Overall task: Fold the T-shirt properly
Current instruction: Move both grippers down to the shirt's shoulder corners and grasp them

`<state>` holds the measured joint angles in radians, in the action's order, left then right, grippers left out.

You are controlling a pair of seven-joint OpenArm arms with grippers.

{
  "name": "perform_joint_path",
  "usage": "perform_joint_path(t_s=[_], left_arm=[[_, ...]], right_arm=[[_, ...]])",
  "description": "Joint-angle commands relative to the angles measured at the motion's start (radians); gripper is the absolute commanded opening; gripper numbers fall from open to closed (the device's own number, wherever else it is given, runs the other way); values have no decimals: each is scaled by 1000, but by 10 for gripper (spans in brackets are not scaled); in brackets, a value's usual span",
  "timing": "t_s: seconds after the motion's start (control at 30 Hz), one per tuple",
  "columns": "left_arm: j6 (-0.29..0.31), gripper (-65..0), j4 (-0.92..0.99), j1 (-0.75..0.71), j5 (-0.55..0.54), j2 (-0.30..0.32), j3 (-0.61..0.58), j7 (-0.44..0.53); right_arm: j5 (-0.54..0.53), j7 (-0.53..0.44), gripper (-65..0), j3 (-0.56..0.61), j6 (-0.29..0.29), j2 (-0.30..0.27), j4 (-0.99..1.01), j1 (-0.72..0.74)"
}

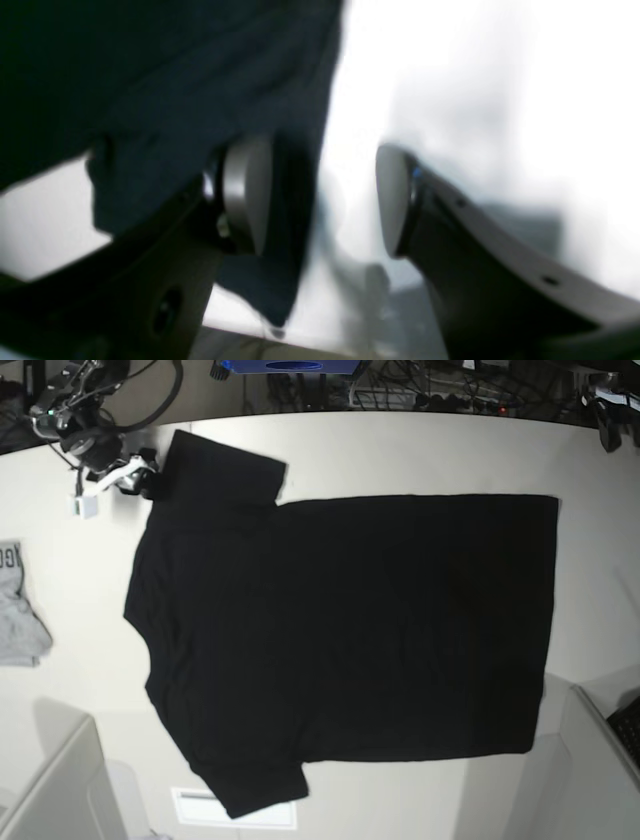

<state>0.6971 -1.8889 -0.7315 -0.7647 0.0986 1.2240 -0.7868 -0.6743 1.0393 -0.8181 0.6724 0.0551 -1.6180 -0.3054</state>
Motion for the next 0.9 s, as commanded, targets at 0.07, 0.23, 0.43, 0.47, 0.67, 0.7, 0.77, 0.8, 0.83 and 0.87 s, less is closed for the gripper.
perform_joint_path(t_s=[0.07,0.23,0.43,0.47,0.67,0.7,0.77,0.8,0.83,0.87], left_arm=[[1,-258,27,30,-8,45,30,-46],[1,-331,105,71,-5,62,29,-52],[1,-334,119,169,187,56,-45,-52],[1,-334,121,186,201,54,-57,-52],[1,-332,233,264,202,57,-146,-55],[1,-332,248,272,202,57,-164,-55],[1,-332,274,287,202,54,-192,-55],[1,-332,282,296,202,54,-200,-55],[1,-331,291,304,202,53,-204,-55],[1,-318,299,315,202,51,-206,-55]], right_arm=[[29,32,-335,19,20,2,2,-11],[29,31,-336,92,22,4,0,-48],[32,23,-338,145,26,4,18,-64],[32,23,-339,145,26,2,28,-64],[32,-12,-650,147,26,-2,49,-67],[32,-14,-650,147,26,-2,49,-67],[32,-17,-650,147,26,-2,49,-68],[32,-15,-650,147,26,-2,49,-68],[32,-15,-650,147,26,-2,49,-70],[34,-15,-650,147,26,-2,49,-70]])
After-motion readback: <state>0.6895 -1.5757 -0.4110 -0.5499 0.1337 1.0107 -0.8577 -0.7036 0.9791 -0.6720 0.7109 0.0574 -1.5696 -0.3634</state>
